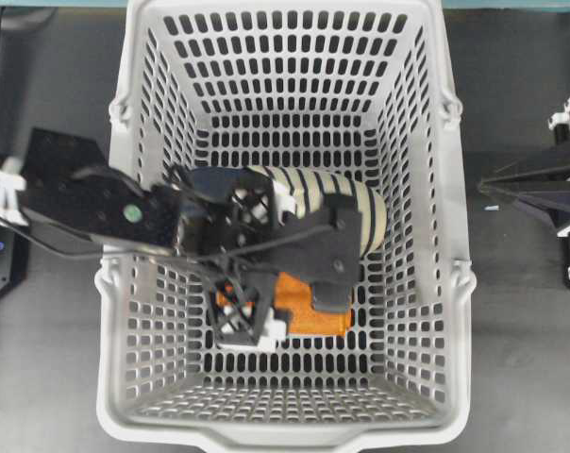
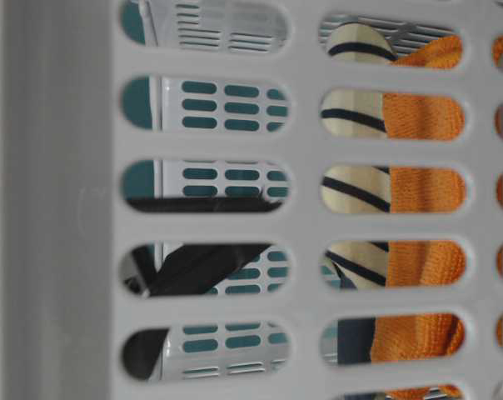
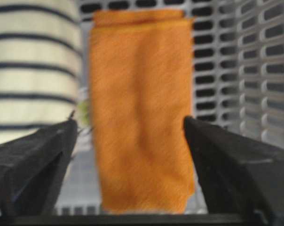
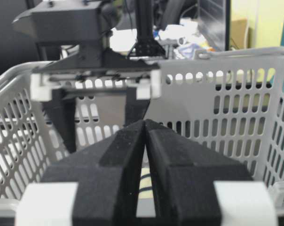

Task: Pick up the orange cloth from the shopping basket with the left arm.
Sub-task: 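Lower the open left gripper onto the orange cloth beside the slipper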

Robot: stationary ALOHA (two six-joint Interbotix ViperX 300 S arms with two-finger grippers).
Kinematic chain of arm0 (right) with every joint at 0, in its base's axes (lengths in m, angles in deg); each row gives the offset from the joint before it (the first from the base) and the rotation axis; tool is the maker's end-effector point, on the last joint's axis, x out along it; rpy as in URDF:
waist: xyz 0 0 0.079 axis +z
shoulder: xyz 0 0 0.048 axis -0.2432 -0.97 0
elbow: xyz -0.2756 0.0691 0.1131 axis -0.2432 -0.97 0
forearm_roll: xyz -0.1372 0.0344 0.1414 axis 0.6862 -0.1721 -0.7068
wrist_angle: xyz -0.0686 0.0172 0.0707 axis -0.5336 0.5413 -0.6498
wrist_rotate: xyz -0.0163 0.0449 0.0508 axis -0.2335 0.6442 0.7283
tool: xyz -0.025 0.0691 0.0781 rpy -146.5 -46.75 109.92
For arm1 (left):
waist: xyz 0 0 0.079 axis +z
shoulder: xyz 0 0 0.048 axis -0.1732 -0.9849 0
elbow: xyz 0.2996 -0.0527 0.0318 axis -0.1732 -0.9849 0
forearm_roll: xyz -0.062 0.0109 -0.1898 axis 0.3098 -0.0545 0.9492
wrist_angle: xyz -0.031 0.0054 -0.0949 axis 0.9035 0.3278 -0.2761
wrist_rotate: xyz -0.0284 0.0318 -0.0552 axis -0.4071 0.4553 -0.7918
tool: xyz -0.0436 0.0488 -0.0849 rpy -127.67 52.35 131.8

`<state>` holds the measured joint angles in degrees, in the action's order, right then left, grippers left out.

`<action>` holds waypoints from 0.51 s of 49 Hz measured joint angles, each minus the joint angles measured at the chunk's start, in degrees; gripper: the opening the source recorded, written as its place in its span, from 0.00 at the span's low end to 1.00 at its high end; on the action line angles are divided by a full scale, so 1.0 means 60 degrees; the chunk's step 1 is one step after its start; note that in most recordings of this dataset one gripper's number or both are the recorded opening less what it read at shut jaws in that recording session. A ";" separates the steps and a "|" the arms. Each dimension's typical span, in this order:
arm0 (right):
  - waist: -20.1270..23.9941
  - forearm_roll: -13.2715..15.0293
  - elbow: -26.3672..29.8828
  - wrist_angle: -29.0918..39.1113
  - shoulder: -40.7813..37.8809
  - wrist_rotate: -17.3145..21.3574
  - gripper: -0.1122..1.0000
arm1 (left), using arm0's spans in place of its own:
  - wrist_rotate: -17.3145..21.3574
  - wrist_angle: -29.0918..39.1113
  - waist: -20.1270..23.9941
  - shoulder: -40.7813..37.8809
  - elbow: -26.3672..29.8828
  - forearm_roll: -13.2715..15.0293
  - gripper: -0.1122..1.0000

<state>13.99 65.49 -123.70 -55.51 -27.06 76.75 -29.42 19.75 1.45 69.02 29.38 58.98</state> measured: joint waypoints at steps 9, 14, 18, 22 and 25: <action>0.0000 0.0000 0.0000 0.0015 0.0000 0.0000 0.10 | -0.0132 -0.0117 -0.0088 -0.0439 0.0044 0.0015 0.90; 0.0000 0.0000 -0.0015 0.0059 0.0000 0.0015 0.10 | -0.0132 -0.0117 -0.0088 -0.0688 0.0015 0.0000 0.90; 0.0000 0.0015 -0.0015 0.0073 0.0000 0.0015 0.10 | -0.0117 -0.0117 -0.0088 -0.0923 -0.0029 0.0000 0.90; 0.0000 0.0000 -0.0015 0.0117 0.0000 0.0015 0.10 | -0.0059 -0.0117 -0.0088 -0.1084 -0.0088 0.0000 0.90; 0.0000 0.0000 -0.0015 0.0146 0.0000 0.0015 0.10 | -0.0073 -0.0132 -0.0088 -0.1172 -0.0176 0.0000 0.90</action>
<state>13.99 65.49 -123.79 -54.64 -27.06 76.84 -29.86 18.96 0.92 61.99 28.33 58.98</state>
